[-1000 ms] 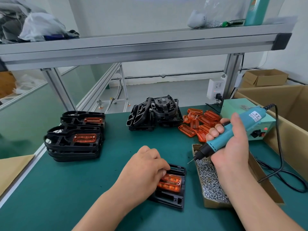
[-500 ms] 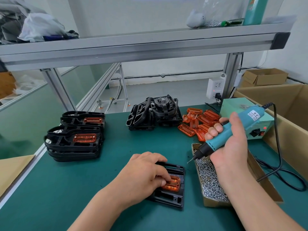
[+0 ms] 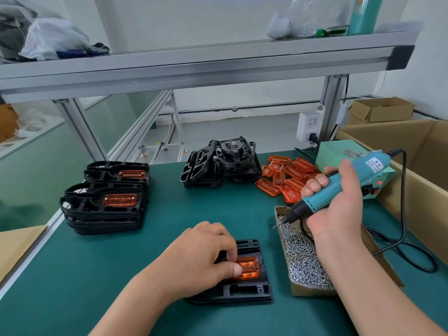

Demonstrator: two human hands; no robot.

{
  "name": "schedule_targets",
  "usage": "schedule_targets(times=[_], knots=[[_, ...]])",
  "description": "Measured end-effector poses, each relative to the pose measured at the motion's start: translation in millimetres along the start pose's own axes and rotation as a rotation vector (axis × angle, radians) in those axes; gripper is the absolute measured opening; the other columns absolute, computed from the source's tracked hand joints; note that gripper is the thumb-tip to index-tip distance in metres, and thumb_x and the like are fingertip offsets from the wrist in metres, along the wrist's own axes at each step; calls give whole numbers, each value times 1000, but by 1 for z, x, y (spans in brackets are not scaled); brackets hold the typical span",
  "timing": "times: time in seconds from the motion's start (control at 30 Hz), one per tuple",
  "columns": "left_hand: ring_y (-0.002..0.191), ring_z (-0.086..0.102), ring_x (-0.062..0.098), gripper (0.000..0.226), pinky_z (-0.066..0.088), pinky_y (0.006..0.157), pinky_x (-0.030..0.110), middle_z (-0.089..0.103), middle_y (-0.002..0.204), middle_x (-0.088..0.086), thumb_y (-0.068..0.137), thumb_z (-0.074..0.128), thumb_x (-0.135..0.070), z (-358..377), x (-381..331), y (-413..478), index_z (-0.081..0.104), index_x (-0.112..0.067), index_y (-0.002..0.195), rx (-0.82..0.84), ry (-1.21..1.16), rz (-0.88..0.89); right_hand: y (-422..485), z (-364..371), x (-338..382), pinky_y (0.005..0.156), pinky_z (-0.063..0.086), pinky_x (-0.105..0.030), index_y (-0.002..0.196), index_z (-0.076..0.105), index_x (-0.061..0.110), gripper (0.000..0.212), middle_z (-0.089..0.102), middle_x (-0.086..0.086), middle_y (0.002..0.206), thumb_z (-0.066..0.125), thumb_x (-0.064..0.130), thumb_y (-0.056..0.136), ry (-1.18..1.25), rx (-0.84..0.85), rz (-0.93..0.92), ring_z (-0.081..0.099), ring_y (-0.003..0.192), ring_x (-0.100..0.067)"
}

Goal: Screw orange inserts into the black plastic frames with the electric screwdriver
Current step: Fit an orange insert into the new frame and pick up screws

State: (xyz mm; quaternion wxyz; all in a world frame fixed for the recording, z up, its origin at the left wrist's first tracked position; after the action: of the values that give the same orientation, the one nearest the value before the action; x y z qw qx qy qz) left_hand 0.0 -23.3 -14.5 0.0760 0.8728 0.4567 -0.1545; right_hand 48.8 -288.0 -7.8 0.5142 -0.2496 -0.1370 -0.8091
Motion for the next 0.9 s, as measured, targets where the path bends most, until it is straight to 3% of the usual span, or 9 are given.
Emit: schedule_targets(times=[0.27, 0.4, 0.5, 0.67, 0.9], knots=[[99, 57, 8, 12, 48, 91, 35, 65, 100, -17, 100, 62, -37, -7, -41, 8, 72, -32, 105, -361, -61, 155, 10, -4, 17, 58, 43, -24, 86, 59, 20, 31, 48, 4, 70, 71, 45, 99, 84, -34, -69, 47, 58, -12], [93, 56, 19, 21, 49, 81, 38, 66, 96, -10, 104, 53, -39, 11, -84, 21, 72, -30, 104, -286, 62, 364, 14, -8, 20, 56, 44, -24, 84, 58, 20, 31, 49, 5, 67, 71, 45, 99, 96, -76, -91, 48, 56, -12], [94, 55, 20, 17, 36, 69, 33, 63, 93, -8, 102, 57, -41, 21, -108, 34, 70, -31, 98, -230, 296, 432, 15, -9, 21, 56, 44, -24, 83, 58, 21, 32, 48, 5, 68, 72, 46, 98, 97, -79, -97, 48, 56, -12], [103, 54, 26, 14, 29, 71, 36, 67, 100, -1, 98, 68, -37, 28, -124, 53, 74, -27, 105, -31, 472, 300, 14, -10, 18, 58, 44, -24, 83, 59, 22, 33, 48, 6, 69, 72, 47, 99, 88, -64, -84, 49, 57, -12], [97, 59, 30, 8, 36, 72, 37, 69, 90, 3, 95, 68, -22, 27, -127, 64, 75, -22, 98, -5, 407, 207, 13, -9, 16, 58, 42, -24, 83, 56, 21, 33, 47, 5, 69, 70, 46, 100, 69, -87, -69, 47, 58, -12]])
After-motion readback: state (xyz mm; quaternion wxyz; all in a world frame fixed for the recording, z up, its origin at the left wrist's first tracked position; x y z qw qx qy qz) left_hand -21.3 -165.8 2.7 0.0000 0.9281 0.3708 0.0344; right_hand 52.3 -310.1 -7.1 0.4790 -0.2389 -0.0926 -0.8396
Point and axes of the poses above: each hand's wrist, its own y-axis towards the middle knuckle, its own z-axis out of the palm, x = y × z, the point moved 2 cm from there along y, towards the middle knuckle
